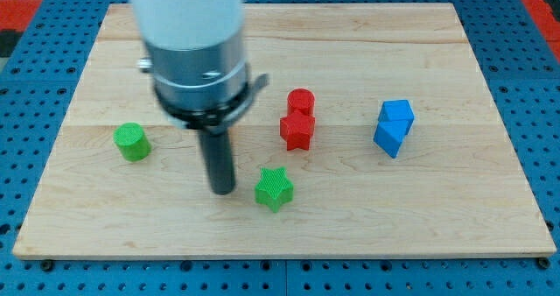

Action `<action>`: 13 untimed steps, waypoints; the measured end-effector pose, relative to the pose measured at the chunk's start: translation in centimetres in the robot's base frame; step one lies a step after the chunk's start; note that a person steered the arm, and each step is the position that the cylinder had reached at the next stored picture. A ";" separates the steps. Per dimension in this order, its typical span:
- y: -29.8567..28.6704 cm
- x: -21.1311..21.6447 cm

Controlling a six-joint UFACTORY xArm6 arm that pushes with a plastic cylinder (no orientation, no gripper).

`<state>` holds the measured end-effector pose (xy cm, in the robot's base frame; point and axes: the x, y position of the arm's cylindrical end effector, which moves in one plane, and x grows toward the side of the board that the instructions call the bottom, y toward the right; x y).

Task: Push the green circle towards the bottom centre

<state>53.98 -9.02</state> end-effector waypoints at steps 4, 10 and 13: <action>-20.0 -6.2; -3.8 -3.5; -4.7 -1.5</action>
<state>52.43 -13.71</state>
